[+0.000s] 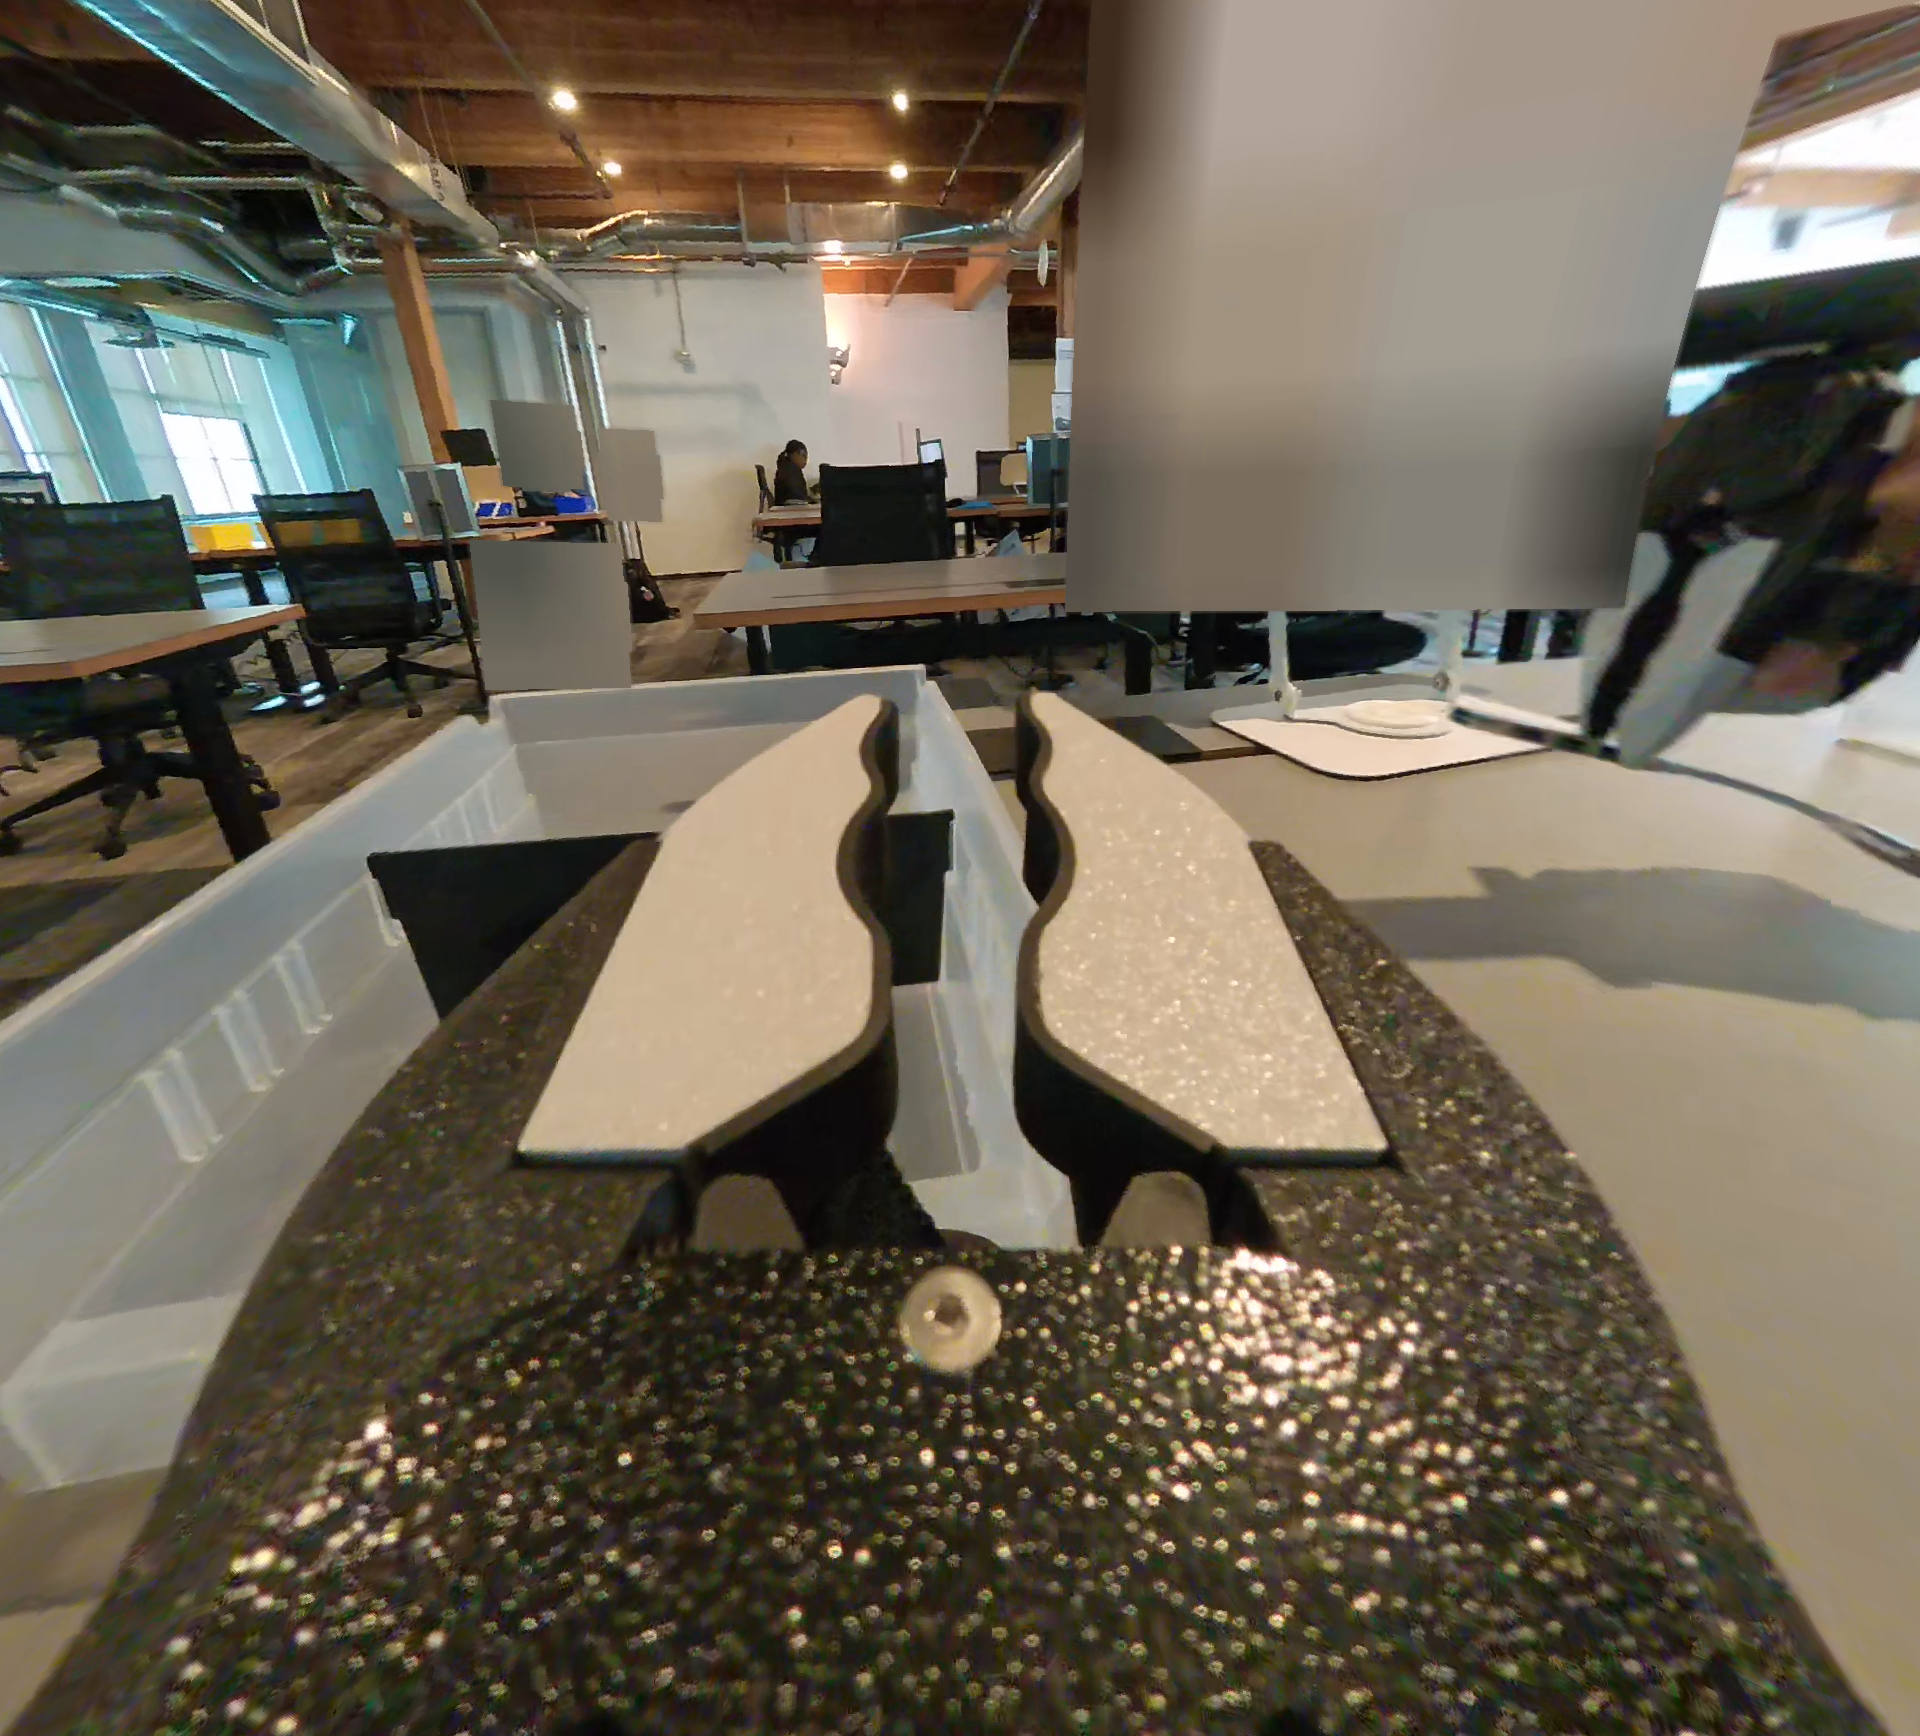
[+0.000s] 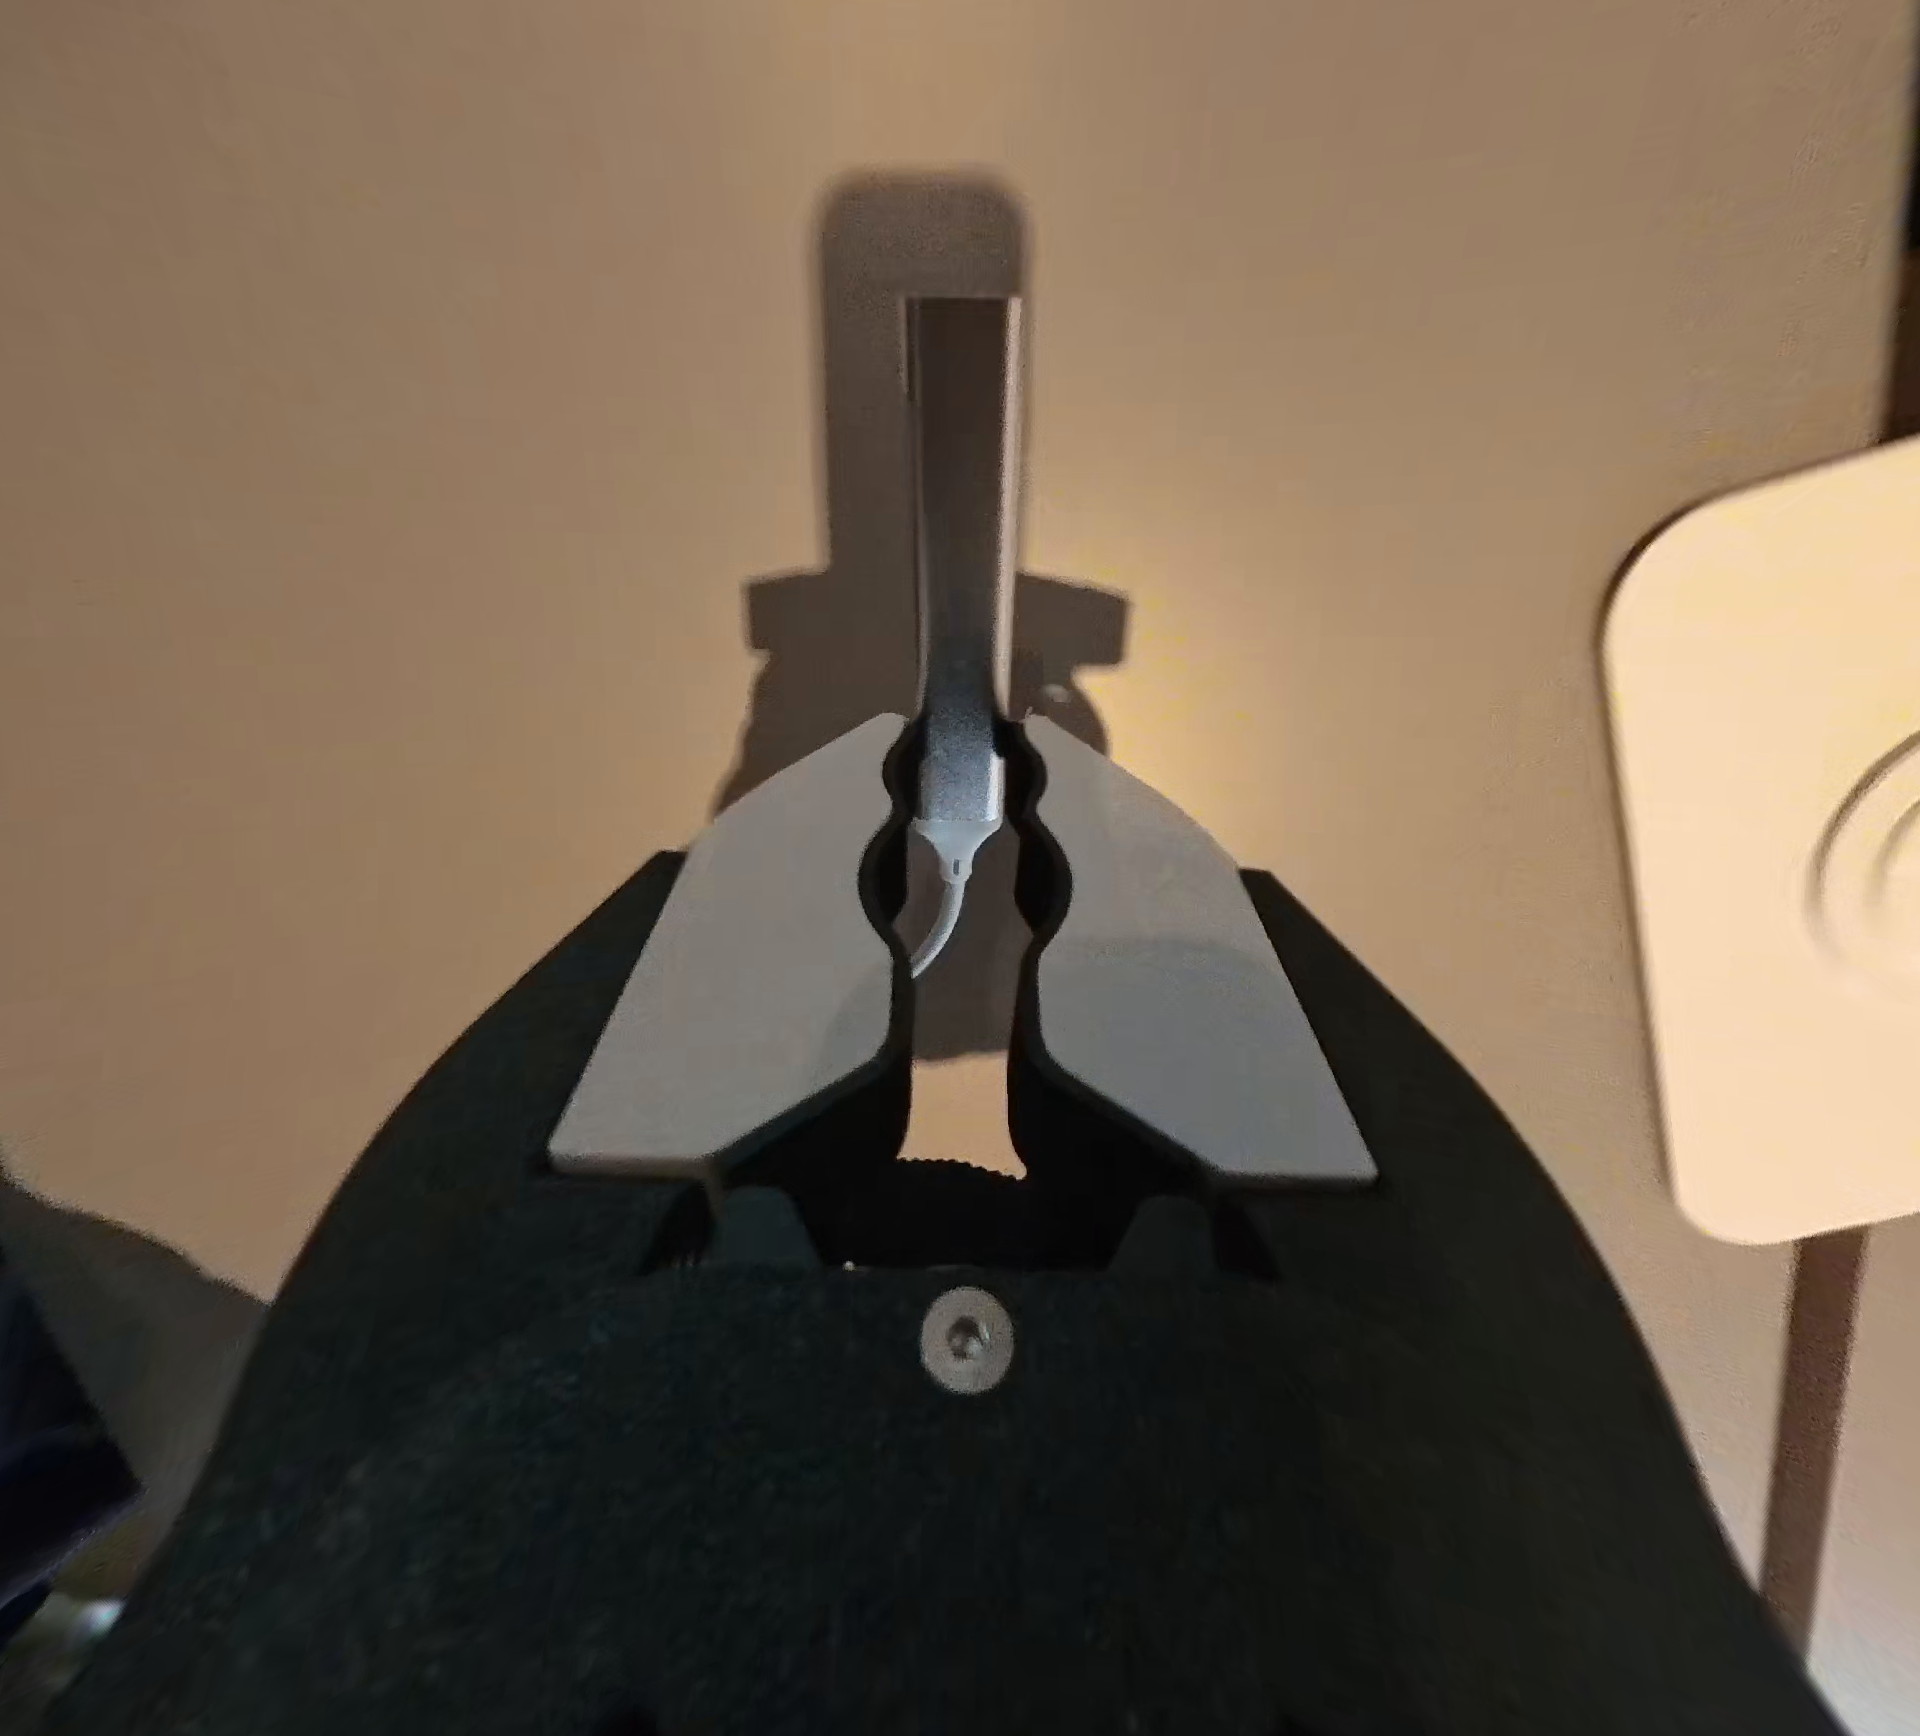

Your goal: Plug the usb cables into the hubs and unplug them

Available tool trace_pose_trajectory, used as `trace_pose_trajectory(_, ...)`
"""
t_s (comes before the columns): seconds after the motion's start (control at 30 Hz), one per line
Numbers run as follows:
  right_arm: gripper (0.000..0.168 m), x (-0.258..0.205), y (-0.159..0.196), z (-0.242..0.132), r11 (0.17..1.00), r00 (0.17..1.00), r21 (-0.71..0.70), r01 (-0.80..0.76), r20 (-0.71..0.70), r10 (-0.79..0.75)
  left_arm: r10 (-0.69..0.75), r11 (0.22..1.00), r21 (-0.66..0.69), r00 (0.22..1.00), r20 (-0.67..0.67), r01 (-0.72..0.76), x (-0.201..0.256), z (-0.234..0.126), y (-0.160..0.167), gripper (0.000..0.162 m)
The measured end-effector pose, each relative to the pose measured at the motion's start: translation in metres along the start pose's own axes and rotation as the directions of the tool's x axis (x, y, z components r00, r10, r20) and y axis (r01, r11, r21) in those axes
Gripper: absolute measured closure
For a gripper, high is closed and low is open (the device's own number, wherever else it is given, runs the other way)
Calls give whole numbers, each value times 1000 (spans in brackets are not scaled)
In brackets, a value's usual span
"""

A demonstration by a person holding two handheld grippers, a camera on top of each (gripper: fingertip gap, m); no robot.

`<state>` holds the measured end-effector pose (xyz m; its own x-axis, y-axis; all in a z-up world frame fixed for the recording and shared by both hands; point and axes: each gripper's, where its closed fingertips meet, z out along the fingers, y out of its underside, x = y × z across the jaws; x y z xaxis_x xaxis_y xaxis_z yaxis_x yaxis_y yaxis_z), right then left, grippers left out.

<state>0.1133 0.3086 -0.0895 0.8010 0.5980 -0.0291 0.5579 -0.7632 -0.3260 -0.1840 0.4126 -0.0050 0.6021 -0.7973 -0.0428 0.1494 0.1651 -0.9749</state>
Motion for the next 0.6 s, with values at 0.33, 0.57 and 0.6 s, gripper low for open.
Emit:
trace_pose_trajectory(0.33,153,-22,75,43,988,1000,-155,9,25,-5,85,996,-5,996,19,-85,4,-1,1,142)
trace_pose_trajectory(0.57,153,-26,84,50,985,998,-162,59,48,-51,95,995,-28,995,24,-94,3,-1,6,142)
trace_pose_trajectory(0.6,153,-26,84,49,986,998,-155,55,51,-48,97,995,-31,995,22,-96,3,-1,7,142)
